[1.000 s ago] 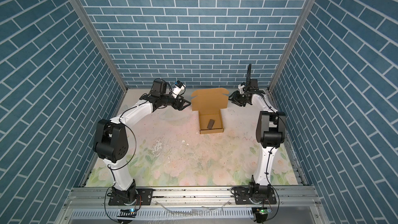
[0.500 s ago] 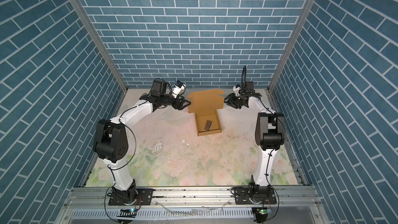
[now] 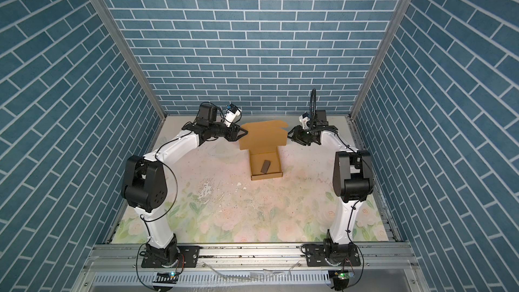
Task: Assemble paper box
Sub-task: Move the paper box to the center of the table.
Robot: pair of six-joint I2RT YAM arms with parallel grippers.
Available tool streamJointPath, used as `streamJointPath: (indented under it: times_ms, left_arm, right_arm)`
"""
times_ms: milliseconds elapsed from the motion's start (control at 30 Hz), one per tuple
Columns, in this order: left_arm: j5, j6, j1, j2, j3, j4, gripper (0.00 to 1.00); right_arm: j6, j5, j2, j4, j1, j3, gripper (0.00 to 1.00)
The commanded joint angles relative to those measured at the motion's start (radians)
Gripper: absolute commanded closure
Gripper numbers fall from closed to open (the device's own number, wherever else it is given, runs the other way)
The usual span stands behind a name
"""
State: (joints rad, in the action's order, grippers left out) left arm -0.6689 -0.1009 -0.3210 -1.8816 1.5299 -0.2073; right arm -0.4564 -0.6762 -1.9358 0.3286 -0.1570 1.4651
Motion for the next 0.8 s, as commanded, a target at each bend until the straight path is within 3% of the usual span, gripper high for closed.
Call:
streamJointPath:
  times_ms: [0,200,500,767]
  left_arm:
    - [0.009,0.007,-0.003,-0.022,0.036,-0.007,0.46]
    - [0.037,-0.001,-0.002,-0.019,0.040,-0.056,0.48]
    - [0.063,-0.085,0.032,0.103,-0.082,-0.102,0.36]
    - [0.047,-0.091,0.057,0.153,-0.129,-0.110,0.41]
  right_arm:
    - [-0.035,0.005,0.062,-0.035,-0.018,-0.027,0.56]
    - [-0.027,0.028,0.095,-0.018,-0.052,-0.040,0.56]
    - [-0.057,0.028,0.135,-0.057,-0.089,-0.120,0.56]
    - [-0.038,0.053,0.166,-0.033,-0.105,-0.143,0.56]
